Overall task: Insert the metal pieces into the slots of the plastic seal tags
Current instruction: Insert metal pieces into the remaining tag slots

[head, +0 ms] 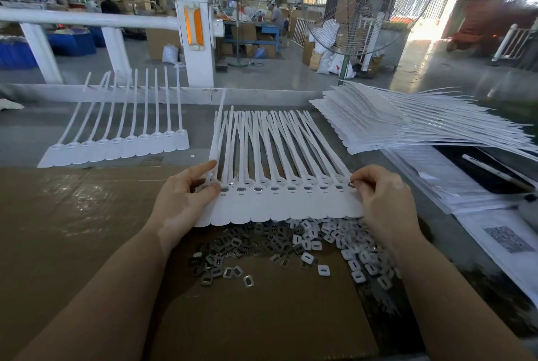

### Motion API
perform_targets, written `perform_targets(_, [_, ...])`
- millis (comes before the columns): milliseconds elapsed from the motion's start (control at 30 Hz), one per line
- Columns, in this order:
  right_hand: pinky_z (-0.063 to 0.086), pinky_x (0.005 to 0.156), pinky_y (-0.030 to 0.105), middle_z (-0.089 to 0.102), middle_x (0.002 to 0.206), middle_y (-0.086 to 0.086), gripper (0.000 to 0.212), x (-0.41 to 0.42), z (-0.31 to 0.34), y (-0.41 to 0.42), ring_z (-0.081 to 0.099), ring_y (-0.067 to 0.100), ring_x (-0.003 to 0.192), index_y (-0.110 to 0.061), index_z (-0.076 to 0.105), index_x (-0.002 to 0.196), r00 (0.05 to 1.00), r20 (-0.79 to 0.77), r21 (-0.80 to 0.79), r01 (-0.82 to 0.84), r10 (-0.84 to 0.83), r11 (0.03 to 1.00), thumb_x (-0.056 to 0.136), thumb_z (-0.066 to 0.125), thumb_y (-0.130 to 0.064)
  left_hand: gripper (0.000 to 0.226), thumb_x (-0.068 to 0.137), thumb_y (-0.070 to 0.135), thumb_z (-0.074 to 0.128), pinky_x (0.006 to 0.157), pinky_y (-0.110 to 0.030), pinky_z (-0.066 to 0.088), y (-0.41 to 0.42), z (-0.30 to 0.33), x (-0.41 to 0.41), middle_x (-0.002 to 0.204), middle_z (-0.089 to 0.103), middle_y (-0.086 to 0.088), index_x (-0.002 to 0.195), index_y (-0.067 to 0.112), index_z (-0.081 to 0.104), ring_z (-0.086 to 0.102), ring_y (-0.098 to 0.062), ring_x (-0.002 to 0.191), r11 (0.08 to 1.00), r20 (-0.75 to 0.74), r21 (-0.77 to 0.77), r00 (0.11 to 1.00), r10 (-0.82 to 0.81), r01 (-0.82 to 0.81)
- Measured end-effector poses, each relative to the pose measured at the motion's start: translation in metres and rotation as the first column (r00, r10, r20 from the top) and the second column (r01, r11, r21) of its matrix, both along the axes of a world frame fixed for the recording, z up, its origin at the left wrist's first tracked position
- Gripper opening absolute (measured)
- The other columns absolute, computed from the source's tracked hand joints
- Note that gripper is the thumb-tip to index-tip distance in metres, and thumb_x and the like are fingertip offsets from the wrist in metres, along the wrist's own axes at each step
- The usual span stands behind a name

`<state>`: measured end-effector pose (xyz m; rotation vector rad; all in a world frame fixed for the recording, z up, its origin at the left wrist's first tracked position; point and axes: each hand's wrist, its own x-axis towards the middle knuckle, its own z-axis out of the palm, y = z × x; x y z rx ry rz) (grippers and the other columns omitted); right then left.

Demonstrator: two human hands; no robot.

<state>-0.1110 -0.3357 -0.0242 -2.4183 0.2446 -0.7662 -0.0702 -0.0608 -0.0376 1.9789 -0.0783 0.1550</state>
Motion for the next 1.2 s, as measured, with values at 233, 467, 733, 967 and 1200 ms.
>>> perform_targets(233, [0.044,0.084,0.036,0.049,0.078,-0.010,0.018,0.004,0.005,-0.005,0.050,0.014,0.085,-0.010,0.065,0.094,0.993,-0.116,-0.050,-0.002,-0.004,0.999,0.094,0.047,-0.008,0.043,0.087,0.025,0.065,0.104,-0.038,0.040,0.000,-0.001,0.000,0.114,0.061,0.001,0.128,0.033,0.056,0.056,-0.015,0.110,1.000,-0.015,-0.014,1.000,0.000,0.000])
perform_targets(467, [0.042,0.089,0.050,0.060,0.098,0.003,0.018,0.004,0.008,-0.009,0.054,0.024,0.097,-0.015,0.063,0.095,0.984,-0.174,-0.063,0.035,-0.045,0.997,0.095,0.045,-0.011,0.043,0.088,0.026,0.065,0.098,-0.028,0.038,0.000,0.000,0.000,0.111,0.059,0.004,0.129,0.033,0.055,0.053,-0.011,0.108,1.000,-0.003,0.011,1.000,0.001,-0.001])
perform_targets(733, [0.042,0.089,0.048,0.057,0.103,0.004,0.011,0.007,0.008,-0.010,0.051,0.024,0.099,-0.016,0.063,0.093,0.978,-0.196,-0.136,0.049,-0.075,0.990,0.092,0.053,-0.010,0.043,0.088,0.025,0.064,0.105,-0.038,0.039,-0.001,0.003,-0.002,0.115,0.061,-0.002,0.130,0.032,0.055,0.054,-0.016,0.111,1.000,-0.017,0.002,1.000,-0.001,0.002])
perform_targets(967, [0.034,0.088,0.042,0.049,0.099,-0.002,0.015,0.008,0.009,-0.009,0.045,0.021,0.103,-0.020,0.062,0.093,0.962,-0.260,-0.222,0.028,-0.087,0.975,0.093,0.050,-0.010,0.043,0.088,0.023,0.065,0.105,-0.041,0.040,-0.002,0.003,-0.002,0.113,0.062,-0.002,0.129,0.032,0.056,0.056,-0.017,0.110,1.000,-0.027,-0.021,1.000,0.001,-0.002])
perform_targets(1200, [0.041,0.091,0.048,0.051,0.096,0.000,0.018,0.005,0.013,-0.007,0.051,0.023,0.098,-0.019,0.069,0.092,0.976,-0.205,-0.190,0.038,-0.077,0.981,0.093,0.053,-0.012,0.042,0.088,0.026,0.064,0.104,-0.041,0.040,-0.001,0.002,-0.001,0.113,0.060,0.000,0.128,0.034,0.056,0.055,-0.017,0.111,1.000,-0.029,-0.017,1.000,-0.002,0.001])
